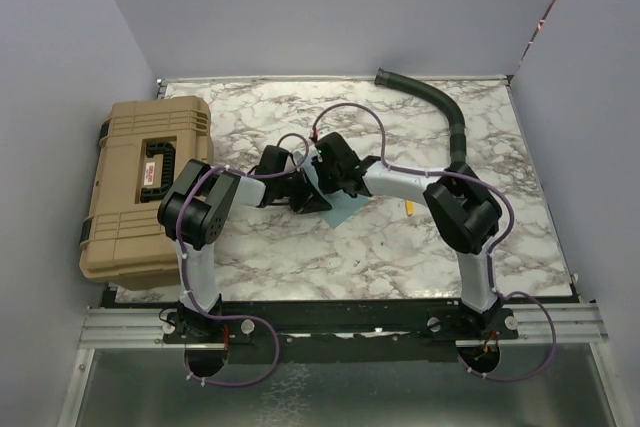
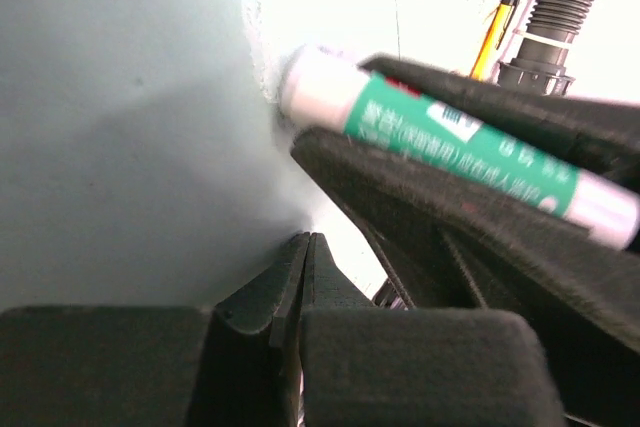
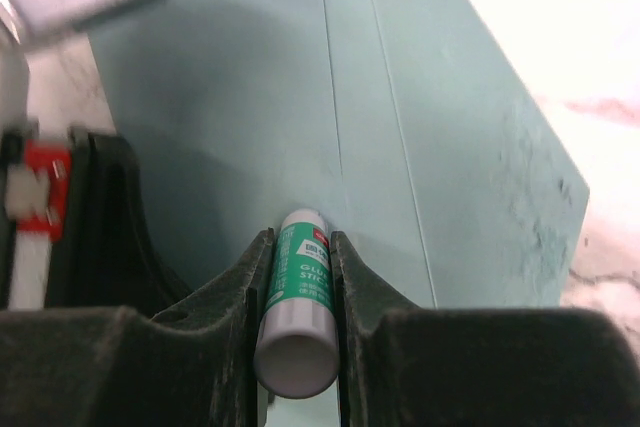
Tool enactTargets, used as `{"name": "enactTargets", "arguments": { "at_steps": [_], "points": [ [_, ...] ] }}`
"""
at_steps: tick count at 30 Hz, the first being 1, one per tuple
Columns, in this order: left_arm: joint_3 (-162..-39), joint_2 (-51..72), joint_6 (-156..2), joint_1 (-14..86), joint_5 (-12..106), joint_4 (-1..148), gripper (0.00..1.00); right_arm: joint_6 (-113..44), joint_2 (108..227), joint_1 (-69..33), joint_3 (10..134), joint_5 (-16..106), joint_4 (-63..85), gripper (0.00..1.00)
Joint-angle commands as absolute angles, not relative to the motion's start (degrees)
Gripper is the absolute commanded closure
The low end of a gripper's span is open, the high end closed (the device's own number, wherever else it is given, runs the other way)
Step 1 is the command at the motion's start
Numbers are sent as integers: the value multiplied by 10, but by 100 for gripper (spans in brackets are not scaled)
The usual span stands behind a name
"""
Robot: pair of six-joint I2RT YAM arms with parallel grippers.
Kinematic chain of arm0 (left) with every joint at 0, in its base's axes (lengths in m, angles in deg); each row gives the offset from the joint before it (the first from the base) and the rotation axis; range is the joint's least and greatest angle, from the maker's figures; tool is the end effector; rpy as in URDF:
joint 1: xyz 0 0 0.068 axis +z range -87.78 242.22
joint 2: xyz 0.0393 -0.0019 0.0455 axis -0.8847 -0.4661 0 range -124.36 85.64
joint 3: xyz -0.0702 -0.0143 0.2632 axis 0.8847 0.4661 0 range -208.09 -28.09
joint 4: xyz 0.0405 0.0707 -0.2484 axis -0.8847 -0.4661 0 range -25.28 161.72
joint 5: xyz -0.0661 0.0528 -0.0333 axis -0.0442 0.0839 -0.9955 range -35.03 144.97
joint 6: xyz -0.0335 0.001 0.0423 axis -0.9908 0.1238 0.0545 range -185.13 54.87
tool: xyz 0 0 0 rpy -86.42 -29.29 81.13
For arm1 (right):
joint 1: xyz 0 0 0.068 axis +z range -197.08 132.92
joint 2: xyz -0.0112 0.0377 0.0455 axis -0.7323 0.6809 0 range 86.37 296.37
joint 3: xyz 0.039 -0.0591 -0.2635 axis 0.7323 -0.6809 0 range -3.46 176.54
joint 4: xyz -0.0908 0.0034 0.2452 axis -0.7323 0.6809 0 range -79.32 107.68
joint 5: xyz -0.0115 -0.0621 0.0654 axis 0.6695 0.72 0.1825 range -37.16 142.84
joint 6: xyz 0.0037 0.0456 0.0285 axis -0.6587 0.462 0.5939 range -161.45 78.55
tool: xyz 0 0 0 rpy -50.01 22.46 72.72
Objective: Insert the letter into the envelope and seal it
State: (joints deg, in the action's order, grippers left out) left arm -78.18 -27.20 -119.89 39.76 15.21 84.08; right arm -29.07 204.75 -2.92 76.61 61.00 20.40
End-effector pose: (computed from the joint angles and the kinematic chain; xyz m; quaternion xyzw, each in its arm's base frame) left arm 0.3171 -0.1557 0.0883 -0.1355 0.8819 -0.4489 0.0494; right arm 0.3249 0.3085 0.1598 -0.2304 0.9027 0.1107 0.3461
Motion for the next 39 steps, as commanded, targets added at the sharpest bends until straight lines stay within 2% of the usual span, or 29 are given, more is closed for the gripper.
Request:
{"name": "enactTargets", "arguments": {
  "at_steps": [1, 7, 13, 18, 30, 34, 39],
  "points": [
    [-738, -345, -1132, 421, 350, 713, 100, -298, 2015, -29, 661, 589, 262, 99],
    [-742, -349, -1135, 422, 351, 715, 100, -305, 1985, -29, 627, 599, 271, 99],
    [-734, -349, -1132, 423, 348, 715, 100, -292, 2066, -37, 732, 640, 278, 99],
    [-727, -351, -1128, 424, 343, 715, 100, -294, 2108, -45, 817, 630, 282, 99],
    [-738, -342, -1135, 426, 338, 715, 100, -309, 1984, -45, 629, 584, 270, 99],
    [-741, -343, -1136, 426, 337, 715, 100, -302, 1999, -50, 649, 597, 269, 100],
    [-740, -345, -1130, 426, 336, 715, 100, -290, 2054, -53, 738, 591, 259, 100]
  ]
}}
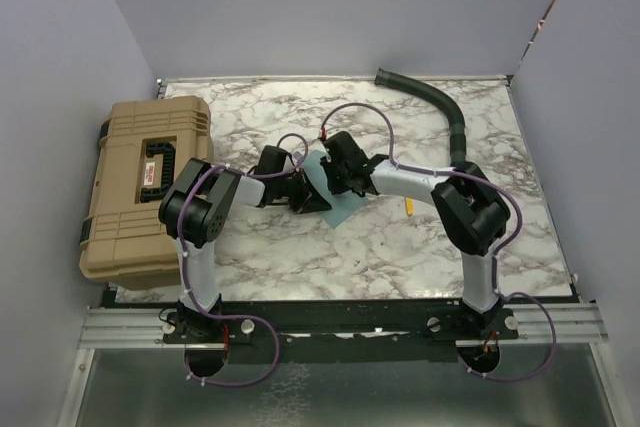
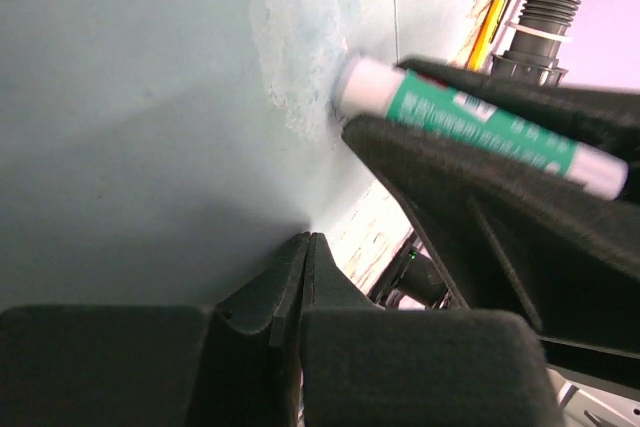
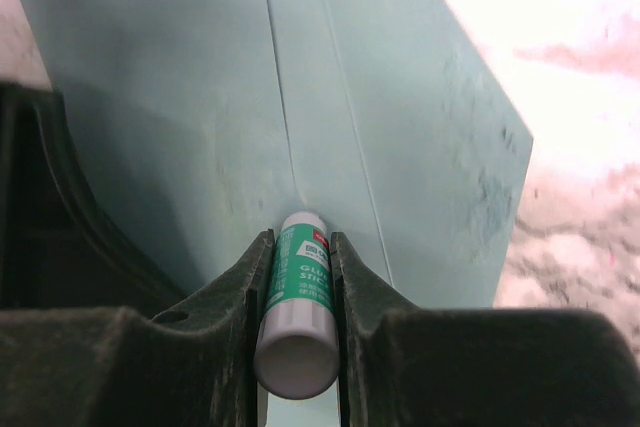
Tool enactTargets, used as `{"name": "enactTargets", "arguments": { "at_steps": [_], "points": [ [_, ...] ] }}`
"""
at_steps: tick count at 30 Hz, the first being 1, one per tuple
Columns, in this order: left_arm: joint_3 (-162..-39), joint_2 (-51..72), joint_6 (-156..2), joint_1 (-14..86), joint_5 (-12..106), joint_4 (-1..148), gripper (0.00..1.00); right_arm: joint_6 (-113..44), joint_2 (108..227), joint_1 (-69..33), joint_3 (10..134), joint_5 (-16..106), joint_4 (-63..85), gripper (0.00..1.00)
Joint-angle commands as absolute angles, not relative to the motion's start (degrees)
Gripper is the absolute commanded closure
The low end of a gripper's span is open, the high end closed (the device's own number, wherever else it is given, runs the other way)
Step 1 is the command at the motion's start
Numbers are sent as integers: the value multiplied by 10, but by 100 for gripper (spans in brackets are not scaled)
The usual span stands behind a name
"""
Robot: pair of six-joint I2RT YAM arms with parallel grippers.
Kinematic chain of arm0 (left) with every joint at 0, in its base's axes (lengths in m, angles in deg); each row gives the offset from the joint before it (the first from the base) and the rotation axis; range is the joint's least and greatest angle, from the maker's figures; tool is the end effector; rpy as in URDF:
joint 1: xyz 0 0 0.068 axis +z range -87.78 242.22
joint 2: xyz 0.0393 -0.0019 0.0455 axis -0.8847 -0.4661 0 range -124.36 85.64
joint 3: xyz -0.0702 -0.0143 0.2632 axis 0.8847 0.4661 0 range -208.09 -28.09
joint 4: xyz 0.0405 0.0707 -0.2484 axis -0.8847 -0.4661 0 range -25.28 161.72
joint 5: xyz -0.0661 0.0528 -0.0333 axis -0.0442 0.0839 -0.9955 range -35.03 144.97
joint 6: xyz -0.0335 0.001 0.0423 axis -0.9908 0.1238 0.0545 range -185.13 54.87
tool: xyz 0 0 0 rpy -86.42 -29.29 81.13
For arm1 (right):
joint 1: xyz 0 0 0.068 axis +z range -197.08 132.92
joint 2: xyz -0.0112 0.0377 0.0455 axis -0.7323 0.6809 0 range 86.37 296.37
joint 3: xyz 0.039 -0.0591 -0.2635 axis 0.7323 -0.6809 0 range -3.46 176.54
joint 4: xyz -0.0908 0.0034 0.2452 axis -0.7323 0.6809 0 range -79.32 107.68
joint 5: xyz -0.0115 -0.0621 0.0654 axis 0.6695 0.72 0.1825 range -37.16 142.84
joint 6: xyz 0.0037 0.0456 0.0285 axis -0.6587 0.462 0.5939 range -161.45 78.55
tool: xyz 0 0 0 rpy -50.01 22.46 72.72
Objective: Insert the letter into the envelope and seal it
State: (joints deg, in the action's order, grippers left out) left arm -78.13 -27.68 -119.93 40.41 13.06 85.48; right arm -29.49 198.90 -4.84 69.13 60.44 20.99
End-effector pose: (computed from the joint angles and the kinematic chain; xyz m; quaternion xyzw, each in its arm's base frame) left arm 0.3193 -0.1534 0.0876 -0.1302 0.8752 -0.4636 0.0456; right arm 0.3122 0.2772 0.1621 -0.2233 0.9117 0.0991 0.3304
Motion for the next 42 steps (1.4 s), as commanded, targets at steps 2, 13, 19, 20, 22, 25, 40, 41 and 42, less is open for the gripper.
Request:
{"name": "enactTargets", "arguments": {
  "at_steps": [2, 13, 19, 20, 22, 25, 40, 41, 42],
  "points": [
    [-740, -347, -1129, 426, 332, 715, 100, -288, 2069, -53, 768, 589, 257, 99],
    [-753, -328, -1125, 425, 305, 715, 100, -180, 1853, -134, 619, 421, 143, 99],
    [-786, -313, -1097, 425, 285, 715, 98, -77, 1794, -224, 558, 365, 112, 99],
    [-793, -305, -1093, 425, 285, 709, 95, -55, 1793, -238, 548, 362, 95, 99],
    [-806, -286, -1084, 425, 284, 698, 86, -16, 1788, -262, 526, 354, 84, 99],
    [-831, -261, -1067, 423, 285, 674, 73, 33, 1782, -291, 495, 356, 69, 99],
    [-913, -214, -979, 420, 247, 588, 39, 176, 1838, -335, 394, 298, -42, 95],
    [-916, -213, -975, 420, 251, 580, 38, 177, 1840, -336, 394, 296, -36, 94],
    [-919, -212, -971, 420, 253, 574, 36, 176, 1842, -336, 395, 293, -26, 94]
  ]
}}
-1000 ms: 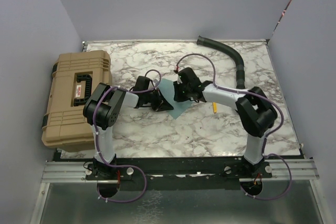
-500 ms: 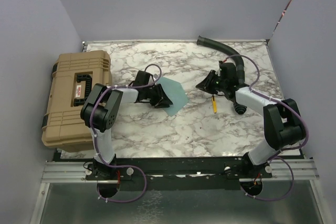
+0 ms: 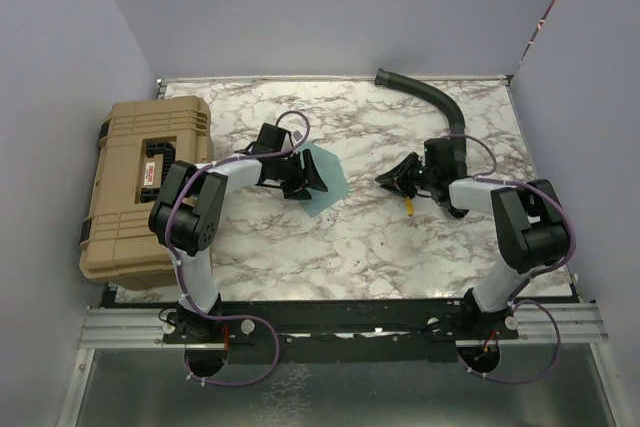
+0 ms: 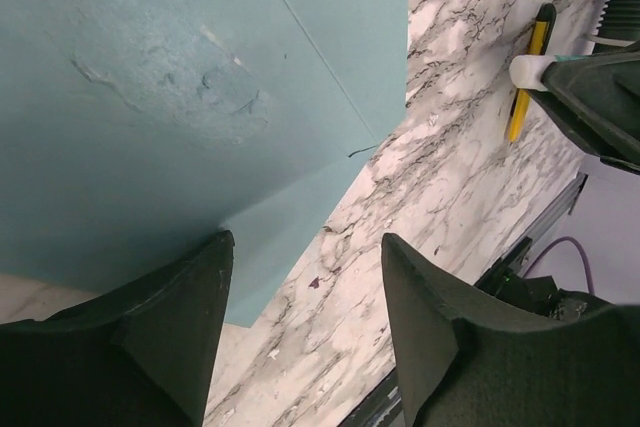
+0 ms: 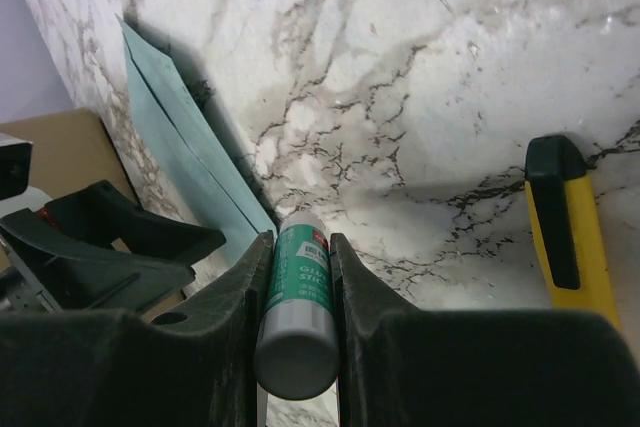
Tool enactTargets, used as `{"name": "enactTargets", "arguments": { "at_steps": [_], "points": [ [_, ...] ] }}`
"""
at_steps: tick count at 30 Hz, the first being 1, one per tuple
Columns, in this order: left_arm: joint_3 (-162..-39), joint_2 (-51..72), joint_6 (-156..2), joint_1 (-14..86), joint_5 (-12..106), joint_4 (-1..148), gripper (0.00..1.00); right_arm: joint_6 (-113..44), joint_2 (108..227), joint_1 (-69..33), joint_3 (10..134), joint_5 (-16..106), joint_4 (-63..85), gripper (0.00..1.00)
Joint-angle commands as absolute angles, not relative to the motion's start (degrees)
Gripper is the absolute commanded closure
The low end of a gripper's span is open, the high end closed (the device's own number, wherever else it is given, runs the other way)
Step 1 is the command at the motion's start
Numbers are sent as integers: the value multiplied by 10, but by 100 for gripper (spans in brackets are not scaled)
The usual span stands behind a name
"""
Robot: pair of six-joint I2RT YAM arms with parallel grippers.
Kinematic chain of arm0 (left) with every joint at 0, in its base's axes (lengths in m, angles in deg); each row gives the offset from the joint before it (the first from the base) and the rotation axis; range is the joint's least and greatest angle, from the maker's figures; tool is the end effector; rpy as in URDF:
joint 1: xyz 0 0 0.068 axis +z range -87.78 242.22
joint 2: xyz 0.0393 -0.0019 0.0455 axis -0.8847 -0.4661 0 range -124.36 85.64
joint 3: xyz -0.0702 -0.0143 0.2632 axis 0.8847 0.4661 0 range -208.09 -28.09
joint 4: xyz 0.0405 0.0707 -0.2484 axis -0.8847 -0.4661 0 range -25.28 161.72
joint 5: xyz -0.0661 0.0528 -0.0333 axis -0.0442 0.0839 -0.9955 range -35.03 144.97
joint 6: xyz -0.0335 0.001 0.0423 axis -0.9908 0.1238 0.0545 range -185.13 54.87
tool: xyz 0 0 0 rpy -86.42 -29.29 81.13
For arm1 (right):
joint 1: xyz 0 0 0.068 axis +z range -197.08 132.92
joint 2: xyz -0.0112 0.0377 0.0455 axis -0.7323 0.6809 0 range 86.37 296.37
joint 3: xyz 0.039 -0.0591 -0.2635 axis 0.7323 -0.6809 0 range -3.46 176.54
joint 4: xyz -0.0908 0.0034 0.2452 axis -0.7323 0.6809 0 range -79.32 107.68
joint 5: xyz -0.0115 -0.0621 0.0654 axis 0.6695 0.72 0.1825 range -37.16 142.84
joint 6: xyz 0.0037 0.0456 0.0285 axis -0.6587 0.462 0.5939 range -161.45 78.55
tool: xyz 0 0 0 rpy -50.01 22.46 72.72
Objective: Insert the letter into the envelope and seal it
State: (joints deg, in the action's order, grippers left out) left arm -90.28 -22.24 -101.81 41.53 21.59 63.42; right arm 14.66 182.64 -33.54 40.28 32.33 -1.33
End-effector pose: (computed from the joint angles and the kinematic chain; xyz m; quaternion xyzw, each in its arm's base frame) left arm 0.3449 -0.1512 0.1474 -0.0388 0.9144 -0.3818 0.1287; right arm 0.3151 0.0887 0.1483 0.2550 0.8598 0.3679 0.2457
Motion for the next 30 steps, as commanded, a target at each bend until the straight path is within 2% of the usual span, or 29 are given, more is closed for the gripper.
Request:
{"name": "enactTargets", "arguments": {
  "at_steps": [1, 5, 11, 19, 21, 24, 26, 30],
  "points": [
    [-922, -210, -967, 420, 253, 570, 34, 174, 1844, -336, 396, 289, -21, 93],
    [-929, -201, -959, 420, 241, 562, 30, 181, 1854, -336, 394, 269, -8, 88],
    [-939, -188, -969, 420, 238, 560, 29, 195, 1864, -335, 387, 256, 7, 82],
    [-955, -169, -990, 420, 267, 559, 29, 235, 1877, -336, 370, 241, 16, 79],
    [-954, -166, -993, 420, 277, 559, 28, 241, 1873, -336, 365, 245, 28, 73],
    [-952, -160, -993, 420, 289, 558, 26, 242, 1858, -336, 362, 260, 52, 56],
    [-951, -157, -991, 420, 293, 557, 26, 241, 1844, -335, 359, 272, 61, 48],
    [-950, -152, -986, 420, 312, 549, 26, 222, 1817, -336, 365, 294, 97, 46]
  ]
}}
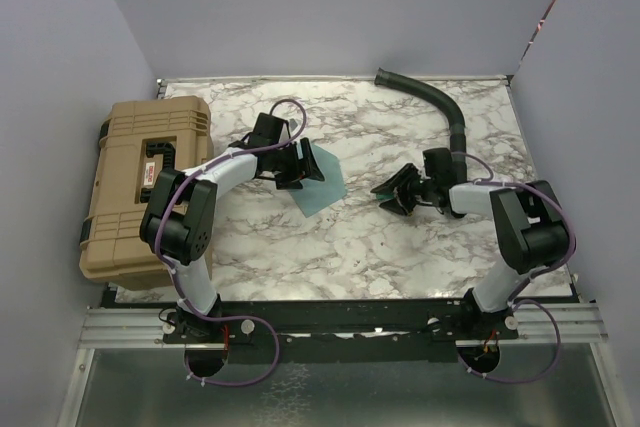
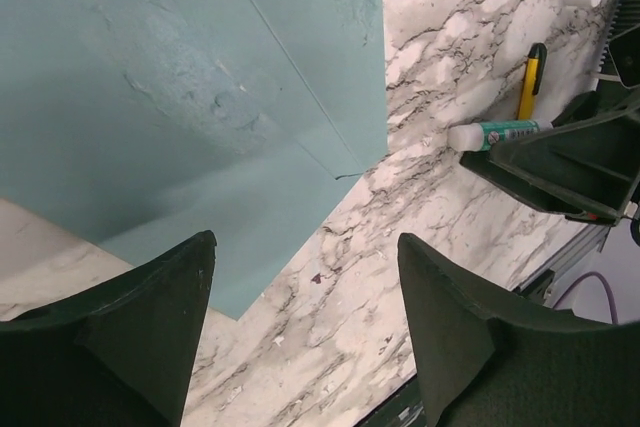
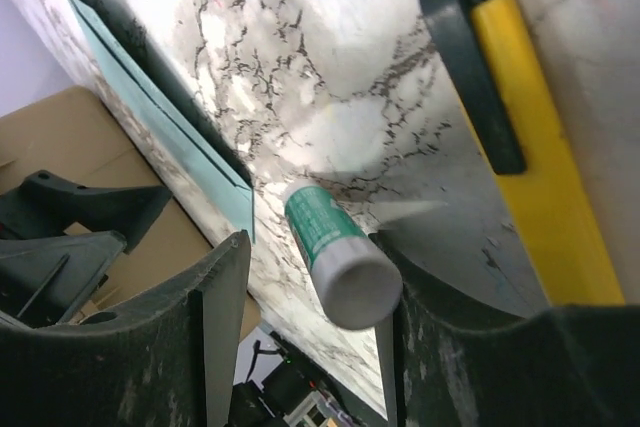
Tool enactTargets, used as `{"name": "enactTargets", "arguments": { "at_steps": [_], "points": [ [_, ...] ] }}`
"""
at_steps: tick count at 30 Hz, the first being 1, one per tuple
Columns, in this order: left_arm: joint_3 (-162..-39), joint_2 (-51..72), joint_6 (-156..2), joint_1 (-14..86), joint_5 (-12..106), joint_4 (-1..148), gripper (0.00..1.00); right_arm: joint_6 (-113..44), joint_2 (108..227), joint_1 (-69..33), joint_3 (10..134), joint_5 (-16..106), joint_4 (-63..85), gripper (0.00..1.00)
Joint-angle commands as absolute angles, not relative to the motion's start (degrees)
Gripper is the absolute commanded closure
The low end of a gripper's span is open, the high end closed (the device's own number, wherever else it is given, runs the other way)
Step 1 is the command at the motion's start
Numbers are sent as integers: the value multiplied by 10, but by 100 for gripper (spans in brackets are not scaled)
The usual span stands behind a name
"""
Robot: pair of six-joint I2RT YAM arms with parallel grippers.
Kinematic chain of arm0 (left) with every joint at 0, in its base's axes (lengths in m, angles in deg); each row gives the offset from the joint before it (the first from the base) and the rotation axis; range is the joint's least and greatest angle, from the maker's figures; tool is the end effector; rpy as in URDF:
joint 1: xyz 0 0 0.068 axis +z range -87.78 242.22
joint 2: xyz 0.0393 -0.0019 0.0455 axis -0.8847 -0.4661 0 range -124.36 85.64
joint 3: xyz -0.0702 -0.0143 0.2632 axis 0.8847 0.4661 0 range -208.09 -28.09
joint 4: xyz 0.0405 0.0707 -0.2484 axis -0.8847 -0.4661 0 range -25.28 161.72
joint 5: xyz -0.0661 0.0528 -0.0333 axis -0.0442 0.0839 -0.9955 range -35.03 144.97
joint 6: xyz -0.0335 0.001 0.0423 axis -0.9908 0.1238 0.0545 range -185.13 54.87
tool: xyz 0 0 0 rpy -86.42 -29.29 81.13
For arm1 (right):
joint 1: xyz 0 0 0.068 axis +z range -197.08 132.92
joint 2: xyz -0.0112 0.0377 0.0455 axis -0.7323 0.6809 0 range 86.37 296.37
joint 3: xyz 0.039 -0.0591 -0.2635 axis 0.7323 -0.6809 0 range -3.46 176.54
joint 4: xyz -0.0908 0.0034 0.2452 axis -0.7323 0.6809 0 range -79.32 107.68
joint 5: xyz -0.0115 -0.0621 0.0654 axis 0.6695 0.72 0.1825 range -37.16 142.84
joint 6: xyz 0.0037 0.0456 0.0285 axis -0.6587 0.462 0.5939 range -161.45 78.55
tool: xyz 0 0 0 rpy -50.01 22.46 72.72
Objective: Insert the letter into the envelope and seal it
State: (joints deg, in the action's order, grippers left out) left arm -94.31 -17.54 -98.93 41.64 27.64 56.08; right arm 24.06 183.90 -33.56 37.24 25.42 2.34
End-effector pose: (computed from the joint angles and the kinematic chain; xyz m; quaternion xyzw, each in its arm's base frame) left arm 0.3464 -0.1475 0.1872 -0.0308 0.9230 -0.3414 0.1749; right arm 0.2965 0.0882 0.1239 0.3227 0.8534 0.3900 0.1245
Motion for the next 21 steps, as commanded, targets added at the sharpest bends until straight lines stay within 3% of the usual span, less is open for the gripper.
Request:
{"name": "enactTargets", "arguments": {
  "at_steps": [1, 9, 12, 19, 21],
  "points": [
    [-951, -152, -983, 421, 317, 547, 26, 213, 1810, -336, 369, 298, 104, 46],
    [-961, -152, -976, 424, 358, 538, 34, 134, 1750, -339, 405, 357, 245, 40],
    [-967, -156, -973, 425, 368, 534, 42, 109, 1739, -341, 421, 367, 262, 40],
    [-968, -155, -971, 429, 428, 523, 68, 12, 1728, -340, 477, 294, 192, 56],
    [-968, -161, -970, 430, 440, 523, 71, 3, 1756, -338, 509, 267, 167, 60]
  ]
}}
